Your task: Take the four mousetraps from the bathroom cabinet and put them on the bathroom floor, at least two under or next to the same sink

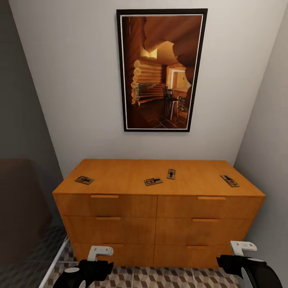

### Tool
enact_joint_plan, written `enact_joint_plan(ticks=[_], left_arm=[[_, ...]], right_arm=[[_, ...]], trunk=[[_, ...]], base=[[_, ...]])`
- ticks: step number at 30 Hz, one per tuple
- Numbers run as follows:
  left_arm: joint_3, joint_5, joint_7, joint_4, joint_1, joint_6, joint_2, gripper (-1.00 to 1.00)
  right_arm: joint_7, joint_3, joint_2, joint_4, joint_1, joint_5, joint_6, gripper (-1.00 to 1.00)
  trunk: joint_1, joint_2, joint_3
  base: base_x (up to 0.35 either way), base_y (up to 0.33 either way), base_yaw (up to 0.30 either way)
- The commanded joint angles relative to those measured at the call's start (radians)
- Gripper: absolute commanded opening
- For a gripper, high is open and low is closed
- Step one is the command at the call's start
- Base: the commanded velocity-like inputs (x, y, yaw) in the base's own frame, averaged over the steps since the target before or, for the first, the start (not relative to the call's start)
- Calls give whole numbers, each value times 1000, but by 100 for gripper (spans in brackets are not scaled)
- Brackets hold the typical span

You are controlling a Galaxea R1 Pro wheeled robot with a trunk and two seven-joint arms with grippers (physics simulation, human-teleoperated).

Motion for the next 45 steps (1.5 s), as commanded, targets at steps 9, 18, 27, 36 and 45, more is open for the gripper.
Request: enact_joint_plan(ticks=[9, 18, 27, 36, 45], left_arm=[[-1, 4, 5, -2, -4, -5, 0, 100], [0, 4, 4, -2, -96, 1, 0, 100], [1, 4, 4, -1, -215, 29, -1, 100], [1, 4, 4, -1, -320, 102, -23, 100], [1, 4, 4, -2, -409, 147, -67, 100]], right_arm=[[-1, 1, 0, -1, -50, 2, 13, 100], [-1, 2, 2, -1, -192, 3, 73, 100], [-7, 3, 3, -1, -307, 9, 73, 100], [-9, 4, 3, -1, -396, 12, 73, 100], [-9, 4, 2, -1, -490, 12, 73, 100]], trunk=[[0, -1, -1], [0, -1, -1], [0, -1, -1], [0, -1, -1], [0, -1, -1]], base=[[-5, 0, 0], [0, 0, 0], [0, 0, 0], [0, 0, 0], [0, 0, 0]])
